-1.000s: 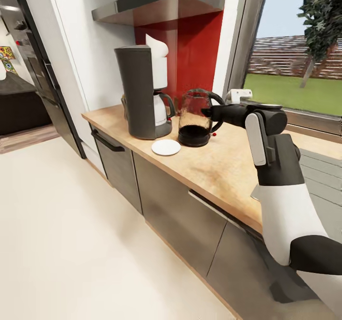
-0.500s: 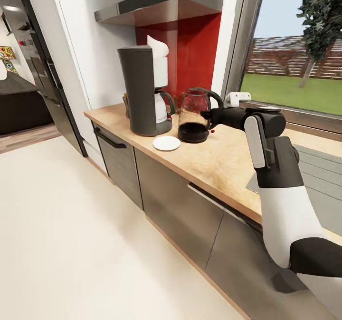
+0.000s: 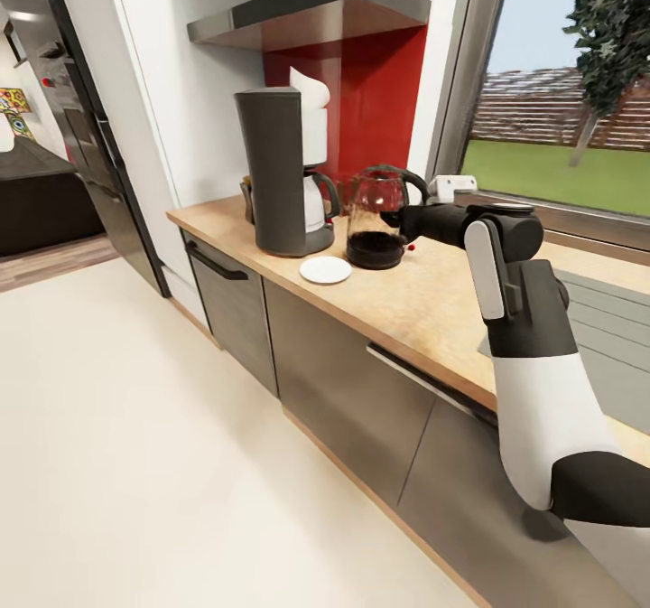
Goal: Set up a coffee station on the kitchen countertop: keep the coffee maker on the countertop, move the bottle of coffee from the kitchen shelf to the counter next to the coffee maker, place a paper coffee filter on top of the coffee maker, put the saucer next to the coffee maker with the coffee cup on the saucer, and place the electric kettle next to the coffee maker.
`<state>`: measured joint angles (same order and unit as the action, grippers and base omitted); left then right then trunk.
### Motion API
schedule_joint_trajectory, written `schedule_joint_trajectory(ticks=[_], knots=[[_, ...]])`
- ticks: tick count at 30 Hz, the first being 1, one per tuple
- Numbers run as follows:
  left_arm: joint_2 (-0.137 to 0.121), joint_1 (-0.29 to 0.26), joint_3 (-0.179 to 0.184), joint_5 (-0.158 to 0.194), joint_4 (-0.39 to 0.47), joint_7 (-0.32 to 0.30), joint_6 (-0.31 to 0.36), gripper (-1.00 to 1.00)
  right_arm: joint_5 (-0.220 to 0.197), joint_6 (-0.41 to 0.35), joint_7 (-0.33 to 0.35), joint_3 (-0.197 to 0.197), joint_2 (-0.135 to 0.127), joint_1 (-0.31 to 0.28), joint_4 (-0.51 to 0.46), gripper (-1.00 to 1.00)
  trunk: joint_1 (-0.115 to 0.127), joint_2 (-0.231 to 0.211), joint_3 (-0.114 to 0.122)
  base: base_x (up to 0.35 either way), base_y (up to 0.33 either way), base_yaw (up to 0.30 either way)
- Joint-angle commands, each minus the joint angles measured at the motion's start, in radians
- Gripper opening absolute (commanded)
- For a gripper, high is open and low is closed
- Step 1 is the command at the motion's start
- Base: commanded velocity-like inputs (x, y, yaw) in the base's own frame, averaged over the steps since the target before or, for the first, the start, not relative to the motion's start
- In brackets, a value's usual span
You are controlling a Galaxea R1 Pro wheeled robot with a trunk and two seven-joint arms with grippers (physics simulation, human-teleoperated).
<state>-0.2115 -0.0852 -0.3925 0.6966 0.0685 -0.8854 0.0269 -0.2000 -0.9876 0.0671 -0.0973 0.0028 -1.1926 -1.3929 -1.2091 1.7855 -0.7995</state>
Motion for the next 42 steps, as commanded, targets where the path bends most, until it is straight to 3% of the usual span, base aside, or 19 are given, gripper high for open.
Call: schedule_joint_trajectory(ticks=[1, 14, 19, 25, 31, 33, 35, 36, 37, 39, 42], knots=[[0.000, -0.001, 0.000, 0.003, -0.001, -0.003, 0.003, 1.00, 0.003, -0.004, 0.005, 0.001, 0.000, -0.001, 0.000, 1.00, 0.000, 0.000, -0.001, 0.000, 0.097, 0.000], [0.000, -0.001, 0.000, 0.003, -0.001, -0.003, 0.003, 1.00, 0.003, -0.005, 0.005, 0.001, 0.000, -0.001, 0.000, 1.00, 0.000, 0.000, -0.001, 0.000, 0.107, 0.000], [0.000, -0.001, 0.000, 0.003, -0.001, -0.003, 0.003, 1.00, -0.058, -0.006, 0.037, -0.001, 0.000, 0.020, -0.013, 1.00, 0.000, 0.000, -0.001, 0.000, 0.000, 0.000], [0.000, -0.001, 0.000, 0.003, -0.001, -0.003, 0.003, 1.00, -0.103, -0.007, 0.207, -0.003, 0.000, 0.047, -0.030, 1.00, 0.000, 0.000, -0.001, 0.000, 0.000, 0.000], [0.000, -0.001, 0.000, 0.003, -0.001, -0.003, 0.003, 1.00, -0.111, -0.006, 0.487, -0.014, 0.003, 0.126, -0.036, 1.00, 0.000, 0.000, -0.001, 0.000, 0.000, 0.000], [0.000, -0.001, 0.000, 0.003, -0.001, -0.003, 0.003, 1.00, -0.111, -0.005, 0.531, -0.035, 0.004, 0.148, -0.038, 1.00, 0.000, 0.000, -0.001, 0.000, 0.000, 0.000], [0.000, -0.001, 0.000, 0.003, -0.001, -0.004, 0.003, 1.00, -0.111, -0.003, 0.569, -0.100, 0.004, 0.182, -0.043, 1.00, 0.000, 0.000, -0.001, 0.000, 0.000, 0.000], [0.000, -0.001, 0.000, 0.003, 0.000, -0.004, 0.003, 1.00, -0.110, -0.001, 0.582, -0.152, 0.004, 0.206, -0.048, 1.00, 0.000, 0.000, -0.001, 0.000, 0.000, 0.000], [0.000, -0.001, 0.000, 0.003, 0.000, -0.004, 0.004, 1.00, -0.110, 0.001, 0.587, -0.173, 0.005, 0.218, -0.051, 1.00, 0.000, 0.000, -0.001, 0.000, 0.000, 0.000], [0.000, -0.001, 0.000, 0.003, 0.000, -0.004, 0.004, 1.00, -0.110, 0.014, 0.594, -0.205, 0.005, 0.245, -0.054, 1.00, 0.000, 0.000, -0.001, 0.000, 0.000, 0.000], [0.000, -0.001, 0.000, 0.003, 0.000, -0.004, 0.004, 1.00, -0.110, 0.079, 0.603, -0.245, 0.006, 0.334, -0.056, 1.00, 0.000, 0.000, -0.001, 0.000, 0.000, 0.000]])
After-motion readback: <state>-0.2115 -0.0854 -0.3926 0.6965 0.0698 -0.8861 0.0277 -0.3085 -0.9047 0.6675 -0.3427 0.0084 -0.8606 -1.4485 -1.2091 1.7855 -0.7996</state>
